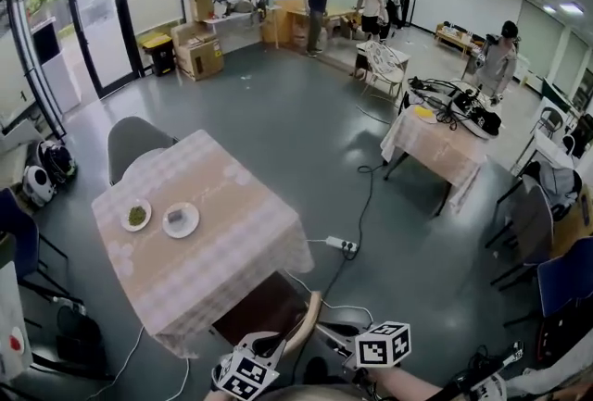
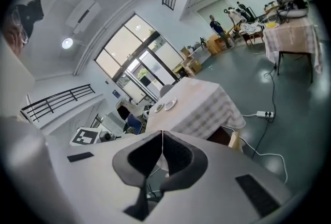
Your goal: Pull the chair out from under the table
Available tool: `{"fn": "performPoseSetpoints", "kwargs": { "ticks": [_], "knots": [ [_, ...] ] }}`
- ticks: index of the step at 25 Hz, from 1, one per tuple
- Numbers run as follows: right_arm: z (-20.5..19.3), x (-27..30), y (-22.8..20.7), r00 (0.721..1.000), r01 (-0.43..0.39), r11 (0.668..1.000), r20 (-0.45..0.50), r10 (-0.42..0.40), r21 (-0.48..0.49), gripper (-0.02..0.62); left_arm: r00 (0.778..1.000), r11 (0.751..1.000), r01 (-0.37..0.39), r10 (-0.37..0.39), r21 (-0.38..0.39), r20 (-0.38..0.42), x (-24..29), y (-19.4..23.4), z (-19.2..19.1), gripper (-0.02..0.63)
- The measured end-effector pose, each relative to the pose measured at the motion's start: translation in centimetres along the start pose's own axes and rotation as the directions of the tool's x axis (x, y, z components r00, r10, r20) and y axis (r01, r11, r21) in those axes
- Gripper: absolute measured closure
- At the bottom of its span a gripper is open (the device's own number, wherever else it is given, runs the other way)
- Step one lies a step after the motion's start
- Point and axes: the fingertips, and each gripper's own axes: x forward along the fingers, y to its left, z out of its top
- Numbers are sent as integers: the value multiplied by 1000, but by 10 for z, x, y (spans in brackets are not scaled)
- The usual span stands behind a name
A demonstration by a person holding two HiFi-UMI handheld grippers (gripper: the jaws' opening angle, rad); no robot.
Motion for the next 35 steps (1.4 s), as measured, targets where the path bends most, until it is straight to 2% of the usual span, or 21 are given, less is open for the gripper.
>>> {"fn": "performPoseSetpoints", "kwargs": {
  "ticks": [4,9,11,16,17,19,20,21,22,25,28,32,35],
  "knots": [
    [-19,8,-34,993,7,999,-116,-3,37,583,988,998,-59,63,34,-143,34,-3,-45,598],
    [-35,24,-56,982,57,997,-184,-47,47,583,964,996,-93,91,1,-251,51,2,-87,592],
    [-38,35,-66,978,81,996,-196,-70,47,583,949,995,-95,96,18,-301,64,10,-111,506],
    [-44,49,-98,961,165,985,-236,-148,56,583,917,997,36,-8,64,-399,110,1,-158,400],
    [-46,53,-103,955,187,981,-246,-167,59,583,904,996,67,-34,63,-426,112,-2,-166,379],
    [-54,64,-117,940,236,969,-271,-208,74,583,865,988,142,-93,64,-493,116,-8,-182,367],
    [-58,70,-126,931,262,960,-288,-225,97,546,843,982,179,-118,67,-525,120,-11,-189,368],
    [-64,75,-134,923,287,948,-304,-235,138,419,825,975,210,-138,70,-549,125,-14,-195,367],
    [-70,78,-143,918,311,932,-315,-242,187,352,813,970,235,-155,71,-562,130,-19,-201,368],
    [-88,86,-165,897,380,886,-340,-283,264,316,796,958,283,-203,54,-570,145,-29,-213,365],
    [-106,97,-176,874,415,873,-378,-304,257,310,784,948,316,-233,47,-576,152,-31,-222,365],
    [-125,104,-186,859,433,855,-417,-296,284,307,772,941,338,-259,28,-581,155,-34,-225,365],
    [-143,115,-188,865,424,831,-433,-254,360,301,753,933,357,-263,38,-603,155,-37,-235,365]
  ]
}}
